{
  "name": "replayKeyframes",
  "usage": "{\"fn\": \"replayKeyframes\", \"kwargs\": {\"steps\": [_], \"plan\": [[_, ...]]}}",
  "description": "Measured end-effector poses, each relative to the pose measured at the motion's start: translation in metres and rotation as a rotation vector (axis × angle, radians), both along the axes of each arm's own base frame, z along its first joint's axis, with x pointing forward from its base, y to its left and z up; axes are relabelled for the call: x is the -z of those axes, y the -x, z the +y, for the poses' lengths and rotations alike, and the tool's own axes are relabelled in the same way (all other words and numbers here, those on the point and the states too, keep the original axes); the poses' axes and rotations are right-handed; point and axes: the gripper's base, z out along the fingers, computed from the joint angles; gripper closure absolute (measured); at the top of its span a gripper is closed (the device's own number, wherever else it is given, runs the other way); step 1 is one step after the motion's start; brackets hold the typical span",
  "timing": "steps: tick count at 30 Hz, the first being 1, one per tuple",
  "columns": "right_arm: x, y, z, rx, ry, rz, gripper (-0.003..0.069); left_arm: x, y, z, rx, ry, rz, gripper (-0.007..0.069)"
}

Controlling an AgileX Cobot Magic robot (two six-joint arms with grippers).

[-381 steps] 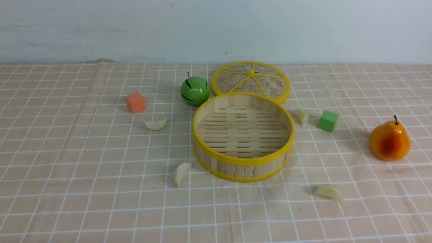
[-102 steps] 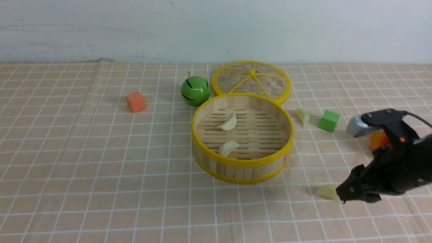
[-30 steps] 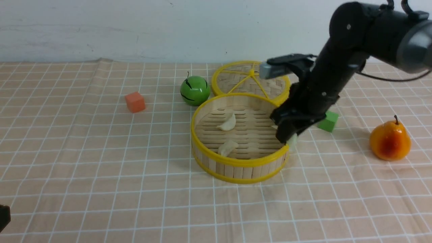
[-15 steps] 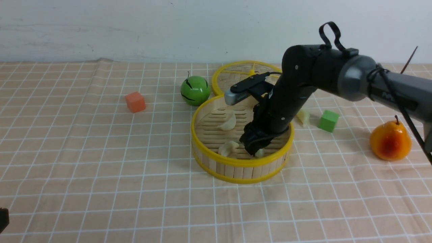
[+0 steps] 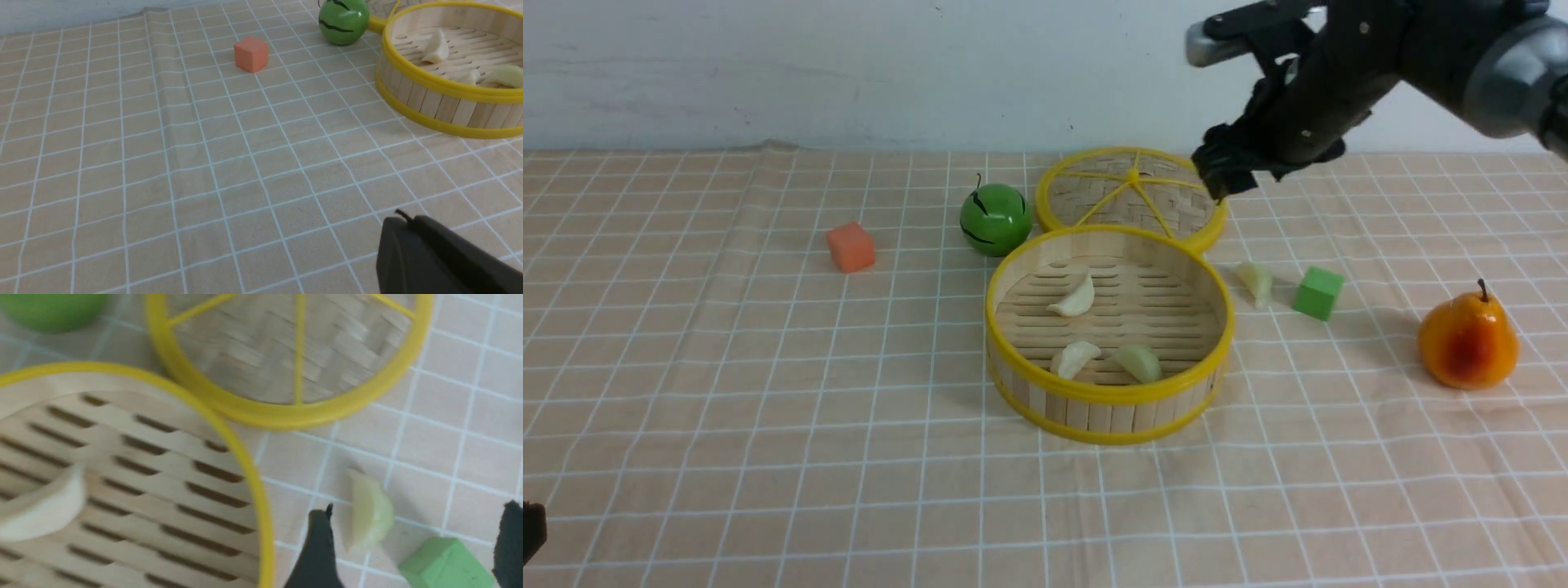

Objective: Put the dumplings into the steamer on the table with the brown tablecloth.
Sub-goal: 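Reach for and grasp a dumpling lying on the table beside the steamer, then place the dumpling in the bamboo steamer basket with the right gripper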

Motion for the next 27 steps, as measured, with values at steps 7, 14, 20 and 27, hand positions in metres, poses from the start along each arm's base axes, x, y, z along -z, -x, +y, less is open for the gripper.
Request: {"fn": "replayKeyframes", "kwargs": {"steps": [7,14,20,27], "plan": [[0.082,-0.033,-0.03,0.107,-0.115,0.103,0.0122,0.0,0.0,0.0,0.002,0.0,-0.005,0.0606],[0.122,-0.041,-0.024,0.021,-0.083,0.119,0.023,0.001,0.0,0.0,0.001,-0.006,-0.005,0.0606],[0.105,-0.041,-0.023,-0.059,-0.045,0.107,0.0419,0.001,0.0,0.0,-0.001,-0.016,-0.009,0.0606],[0.014,-0.023,-0.01,-0.117,-0.158,0.009,0.0417,0.0,-0.001,0.001,-0.003,-0.028,-0.017,0.0605]]}}
